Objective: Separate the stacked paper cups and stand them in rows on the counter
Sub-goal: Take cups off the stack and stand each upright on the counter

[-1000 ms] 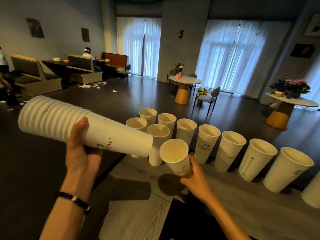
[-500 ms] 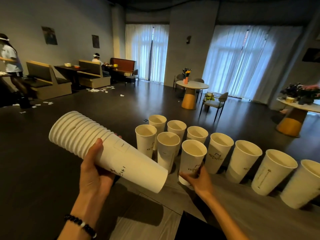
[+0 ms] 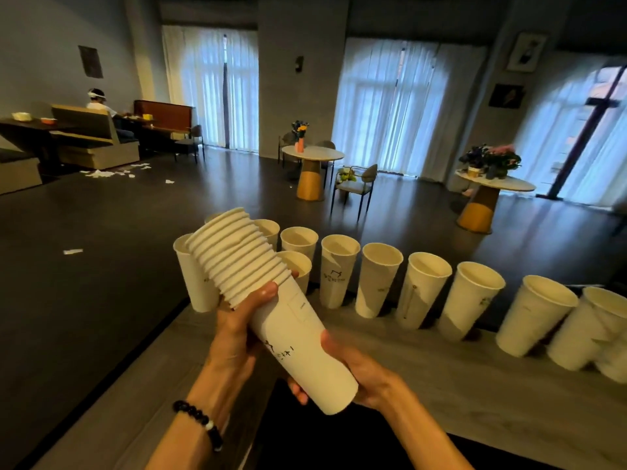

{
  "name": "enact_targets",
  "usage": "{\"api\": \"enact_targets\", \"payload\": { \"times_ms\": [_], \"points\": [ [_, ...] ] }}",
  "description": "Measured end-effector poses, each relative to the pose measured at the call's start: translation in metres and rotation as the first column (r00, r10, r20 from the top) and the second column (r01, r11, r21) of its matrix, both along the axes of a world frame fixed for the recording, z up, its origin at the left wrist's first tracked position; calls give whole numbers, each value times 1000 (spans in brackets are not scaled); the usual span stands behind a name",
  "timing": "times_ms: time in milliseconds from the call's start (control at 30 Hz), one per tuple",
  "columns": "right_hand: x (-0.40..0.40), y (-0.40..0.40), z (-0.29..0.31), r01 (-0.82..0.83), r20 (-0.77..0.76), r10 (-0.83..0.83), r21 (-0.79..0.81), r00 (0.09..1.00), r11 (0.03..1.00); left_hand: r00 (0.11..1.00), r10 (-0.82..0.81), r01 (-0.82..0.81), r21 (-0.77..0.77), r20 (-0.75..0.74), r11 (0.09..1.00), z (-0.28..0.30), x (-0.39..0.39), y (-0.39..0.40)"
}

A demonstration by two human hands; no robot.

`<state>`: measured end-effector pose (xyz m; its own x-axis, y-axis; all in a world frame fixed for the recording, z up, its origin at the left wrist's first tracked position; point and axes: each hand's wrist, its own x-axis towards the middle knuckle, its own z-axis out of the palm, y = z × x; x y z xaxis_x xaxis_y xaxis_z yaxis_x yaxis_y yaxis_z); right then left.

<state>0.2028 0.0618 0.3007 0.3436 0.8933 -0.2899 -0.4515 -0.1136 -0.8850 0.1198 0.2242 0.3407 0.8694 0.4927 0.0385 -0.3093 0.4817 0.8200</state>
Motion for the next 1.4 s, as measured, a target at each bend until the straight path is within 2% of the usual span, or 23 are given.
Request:
{"api": "enact_targets", "payload": {
  "times_ms": [133,233,333,433,500,567,667,767,933,1033,1100,1200,1233,1267,1300,1333,1367,1400],
  "points": [
    [7,-13,-6,-58,125,60,-15,990,998,1000,-2,1,19,21,1000,-5,3,-6],
    [15,-17,-2,-12,253,34,-88,967,996,998,15,-21,101,57,995,-1,1,-6],
    [30,-24,-5,110,559,-2,-160,829,981,986,134,-148,161,94,976,6,-5,3],
    [49,-30,-24,316,720,-150,-101,677,943,952,279,-281,3,127,960,22,-17,28],
    [58,-28,-38,453,714,-301,-26,633,891,921,365,-353,-102,136,930,32,-27,47],
    [64,-18,-48,595,627,-461,-4,628,804,908,386,-359,-176,161,917,38,-34,62],
    [76,1,-55,713,550,-595,-3,586,701,916,362,-332,-180,172,926,41,-41,70],
    [85,12,-59,751,564,-615,-14,551,660,924,324,-286,-198,201,938,39,-46,65],
    [85,13,-63,741,627,-534,-105,567,663,914,319,-280,-180,251,943,41,-63,58],
    [74,0,-70,849,680,-590,-93,436,520,923,289,-251,-171,255,953,44,-70,55],
    [63,-6,-71,869,713,-584,-70,387,490,942,252,-214,-182,221,960,39,-70,45],
    [48,-11,-56,846,673,-616,-28,410,532,970,181,-148,-195,160,969,33,-60,15],
    [43,-13,-42,814,612,-631,-37,477,579,981,145,-115,-213,131,970,31,-54,3],
    [36,-11,-27,727,507,-602,-73,617,683,988,120,-97,-223,93,970,28,-48,-4],
    [27,-15,-12,572,356,-509,-93,784,815,994,92,-78,-224,54,971,25,-42,-16],
    [14,-18,0,388,201,-370,-58,907,920,997,68,-62,-213,20,975,21,-37,-25],
    [5,-25,8,230,96,-230,19,968,973,999,45,-45,-199,-6,979,21,-32,-38],
    [0,-29,9,104,50,-108,83,993,991,999,32,-35,-184,-20,982,20,-28,-46]
  ]
}}
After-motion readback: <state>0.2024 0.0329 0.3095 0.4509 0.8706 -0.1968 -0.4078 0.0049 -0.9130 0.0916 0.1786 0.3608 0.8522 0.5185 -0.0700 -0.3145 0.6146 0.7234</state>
